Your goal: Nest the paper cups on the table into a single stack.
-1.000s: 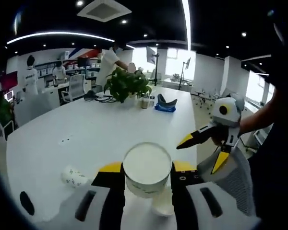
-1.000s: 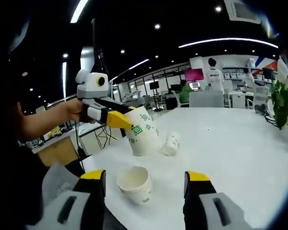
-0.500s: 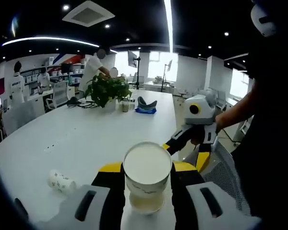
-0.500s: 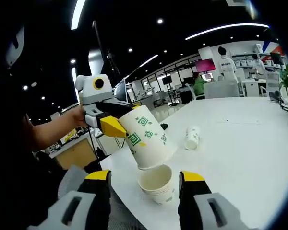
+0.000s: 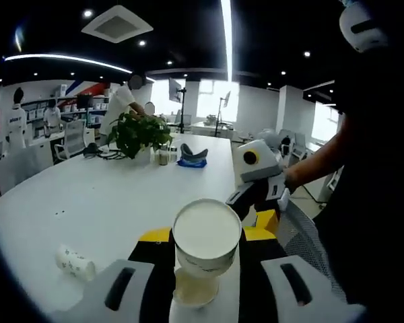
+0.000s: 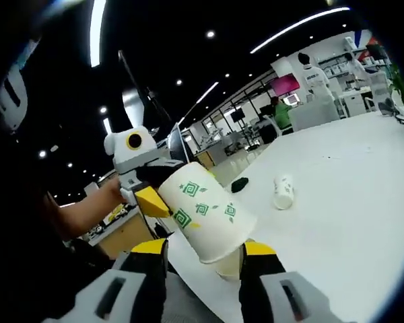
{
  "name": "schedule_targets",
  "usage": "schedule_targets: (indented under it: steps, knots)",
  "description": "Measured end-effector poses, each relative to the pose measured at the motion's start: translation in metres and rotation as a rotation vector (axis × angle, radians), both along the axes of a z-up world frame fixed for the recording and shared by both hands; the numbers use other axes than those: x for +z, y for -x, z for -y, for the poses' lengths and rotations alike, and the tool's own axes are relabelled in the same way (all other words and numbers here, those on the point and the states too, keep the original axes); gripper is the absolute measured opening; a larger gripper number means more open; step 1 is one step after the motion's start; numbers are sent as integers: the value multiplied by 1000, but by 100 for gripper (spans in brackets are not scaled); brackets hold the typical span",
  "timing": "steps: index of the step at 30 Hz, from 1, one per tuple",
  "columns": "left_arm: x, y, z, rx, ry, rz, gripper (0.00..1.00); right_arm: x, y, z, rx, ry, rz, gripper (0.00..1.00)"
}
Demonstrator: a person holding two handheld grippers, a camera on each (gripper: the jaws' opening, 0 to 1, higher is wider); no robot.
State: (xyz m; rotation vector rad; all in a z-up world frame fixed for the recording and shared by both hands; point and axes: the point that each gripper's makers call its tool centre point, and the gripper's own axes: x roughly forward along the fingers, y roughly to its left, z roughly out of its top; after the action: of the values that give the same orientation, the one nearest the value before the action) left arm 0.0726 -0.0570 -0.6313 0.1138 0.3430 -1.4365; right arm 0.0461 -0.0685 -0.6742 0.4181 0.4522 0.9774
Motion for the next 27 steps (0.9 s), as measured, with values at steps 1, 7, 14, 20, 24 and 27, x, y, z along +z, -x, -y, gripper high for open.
schedule_targets:
  steps: [1, 7, 14, 20, 24, 27]
  knots:
    - [0, 1, -1, -3, 5, -2, 35, 1, 0, 0, 0, -7, 2, 37]
    - [-8, 5, -11, -23, -14, -15, 35, 10, 1, 1, -14, -80, -22, 30]
    - [-16, 7, -22, -21, -36, -32, 35, 21, -1, 2, -13, -155, -42, 22]
    - [-22, 10, -27, -28, -55, -43, 35, 31, -3, 4, -12, -219, -56, 15]
    - [-23, 9, -29, -17, -47, -55, 35, 40, -5, 7, -20, -288, -77, 11]
    - [-22, 10, -29, -18, -44, -57, 34, 46, -6, 6, -17, -307, -72, 9]
